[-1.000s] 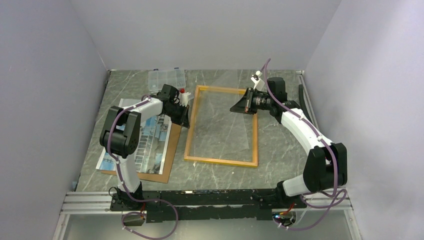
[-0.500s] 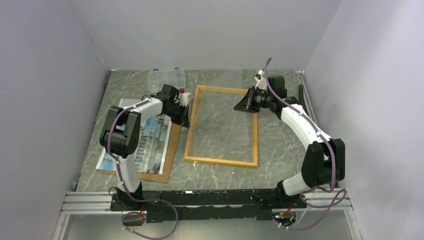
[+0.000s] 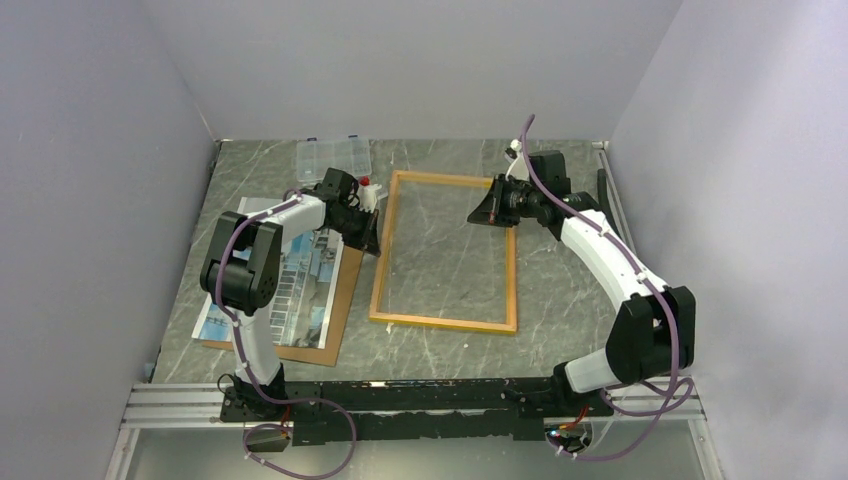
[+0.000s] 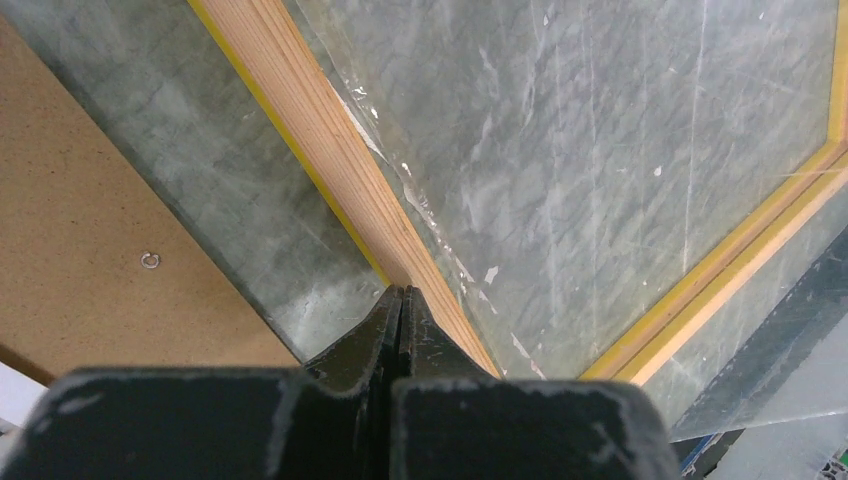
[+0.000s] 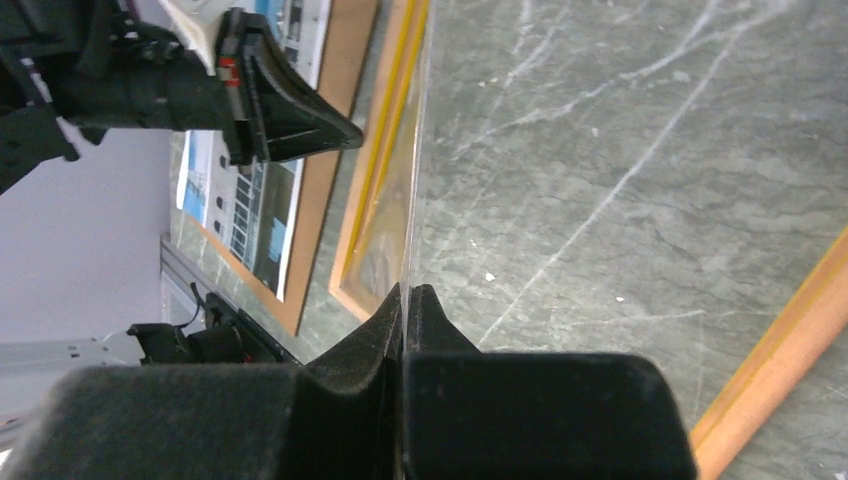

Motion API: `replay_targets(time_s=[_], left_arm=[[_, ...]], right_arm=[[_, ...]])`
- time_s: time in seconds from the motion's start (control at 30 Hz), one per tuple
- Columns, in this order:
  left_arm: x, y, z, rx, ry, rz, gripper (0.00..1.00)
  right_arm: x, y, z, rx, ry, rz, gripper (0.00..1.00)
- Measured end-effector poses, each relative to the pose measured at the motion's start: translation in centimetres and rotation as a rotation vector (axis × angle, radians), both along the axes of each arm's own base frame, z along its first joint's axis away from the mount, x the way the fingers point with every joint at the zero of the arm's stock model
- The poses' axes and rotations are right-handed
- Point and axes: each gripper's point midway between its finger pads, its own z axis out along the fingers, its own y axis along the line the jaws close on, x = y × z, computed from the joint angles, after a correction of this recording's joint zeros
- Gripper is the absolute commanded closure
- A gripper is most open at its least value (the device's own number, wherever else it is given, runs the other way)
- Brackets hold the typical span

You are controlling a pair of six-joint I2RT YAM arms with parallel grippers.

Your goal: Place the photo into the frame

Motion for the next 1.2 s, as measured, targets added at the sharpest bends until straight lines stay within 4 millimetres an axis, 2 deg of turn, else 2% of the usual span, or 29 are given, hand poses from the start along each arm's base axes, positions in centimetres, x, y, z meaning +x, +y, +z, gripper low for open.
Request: replay_targets(time_s=[0.83,1.07,1.2], left_arm=[[0.0,0.0,0.0,-0.001,0.002,0.000,0.97],[0.0,0.2,0.0,-0.003,0.005,0.004,0.97],[0.1,0.4,0.0,-0.002,0.006,0.009,0.97]], right_arm=[[0.4,2.4,2.3,0.242,0.030,-0.038,1.00],[0.6,2.1,2.0,0.248,0.041,-0.053,1.00],[0.5,1.2,0.8,0.235,0.063,-0.086,1.00]])
